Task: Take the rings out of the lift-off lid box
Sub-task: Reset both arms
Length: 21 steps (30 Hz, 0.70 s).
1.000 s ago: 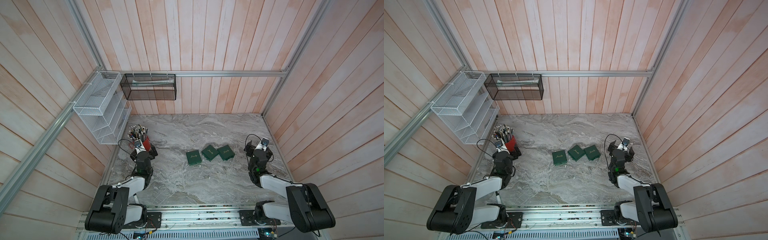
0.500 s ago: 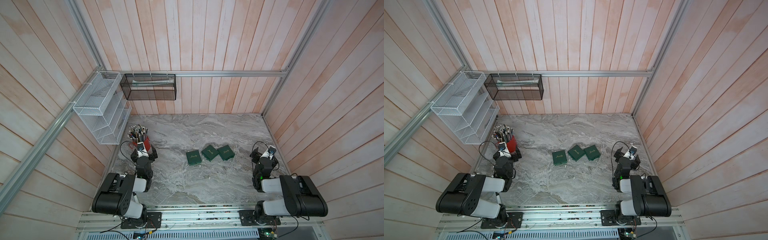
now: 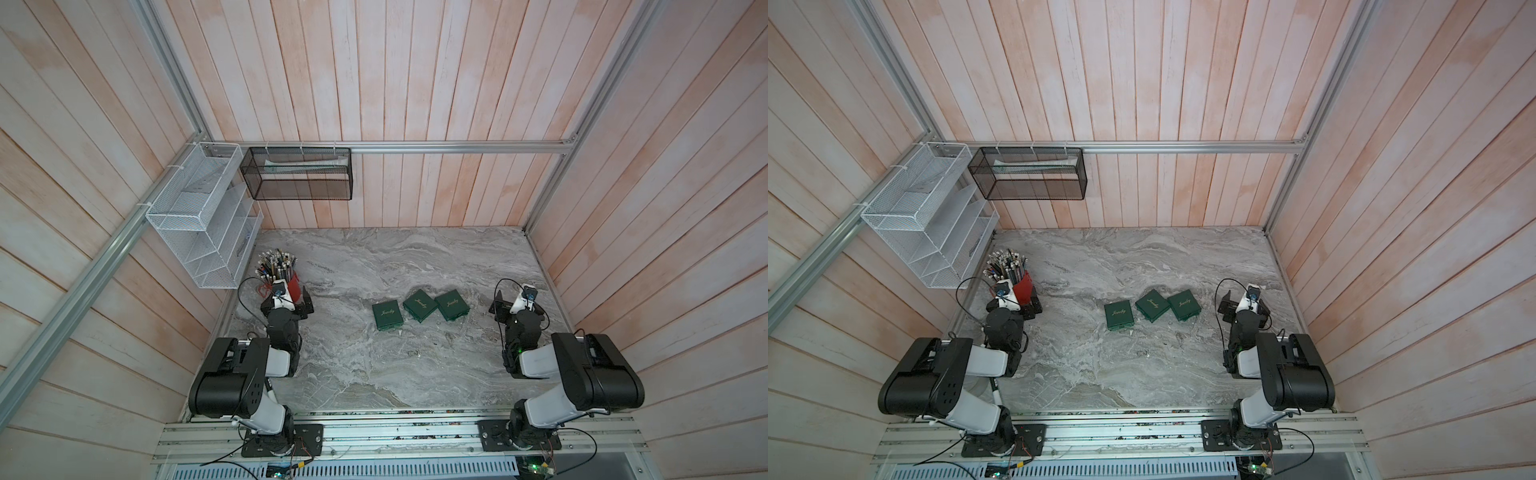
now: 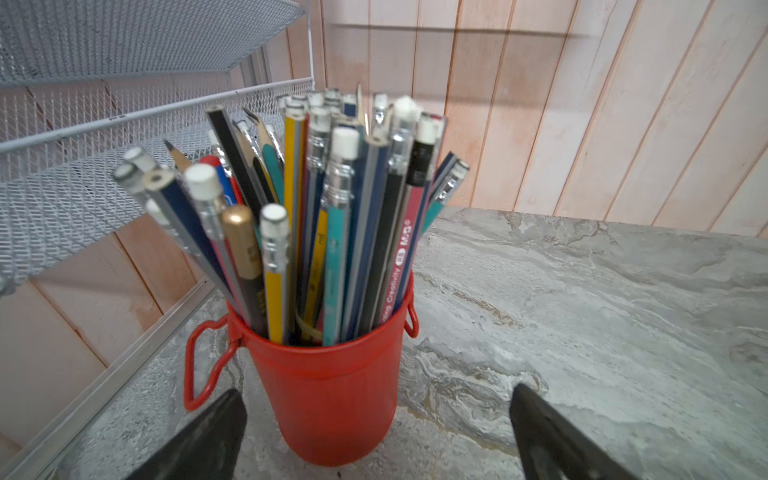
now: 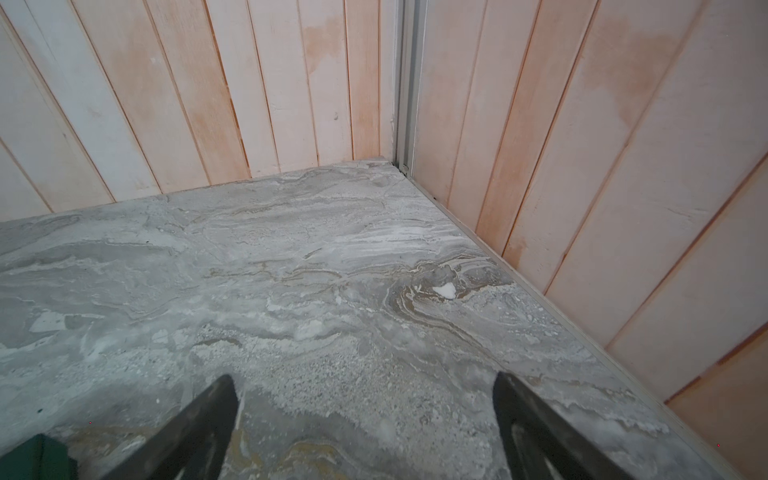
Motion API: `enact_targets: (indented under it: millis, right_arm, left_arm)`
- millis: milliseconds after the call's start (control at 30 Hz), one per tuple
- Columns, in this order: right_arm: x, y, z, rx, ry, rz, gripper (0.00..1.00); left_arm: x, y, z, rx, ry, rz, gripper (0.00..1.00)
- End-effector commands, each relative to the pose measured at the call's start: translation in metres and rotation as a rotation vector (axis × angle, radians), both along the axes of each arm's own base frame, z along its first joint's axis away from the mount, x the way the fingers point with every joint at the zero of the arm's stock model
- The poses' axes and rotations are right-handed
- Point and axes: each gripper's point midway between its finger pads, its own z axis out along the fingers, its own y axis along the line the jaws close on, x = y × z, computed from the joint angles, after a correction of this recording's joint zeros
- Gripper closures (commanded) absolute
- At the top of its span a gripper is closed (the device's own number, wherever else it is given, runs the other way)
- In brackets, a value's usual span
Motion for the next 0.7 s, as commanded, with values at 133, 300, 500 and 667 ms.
enact_targets:
  millis: [133, 300, 500, 667]
  right_arm:
    - [0.0052, 0.0011, 0.0101, -0.007, -0.024, 0.013, 0.02]
    - [0.0051, 0.0013, 0.0094, -0.008, -0.019, 0.014, 0.02]
    - [0.0055, 0.0011, 0.0101, -0.007, -0.022, 0.013, 0.02]
    - [0.0054, 0.0013, 0.0099, -0.007, -0.021, 0.014, 0.02]
  left_arm:
    - [0.0033, -0.0045, 0.002, -0.022, -0.002, -0.036, 0.0]
    - [0.0035, -0.005, 0.0016, -0.017, 0.0, -0.035, 0.0]
    - [0.0052, -0.0077, 0.0009, -0.004, 0.006, -0.036, 0.0]
    - [0.0042, -0.0082, 0.0024, -0.008, 0.0, -0.039, 0.0]
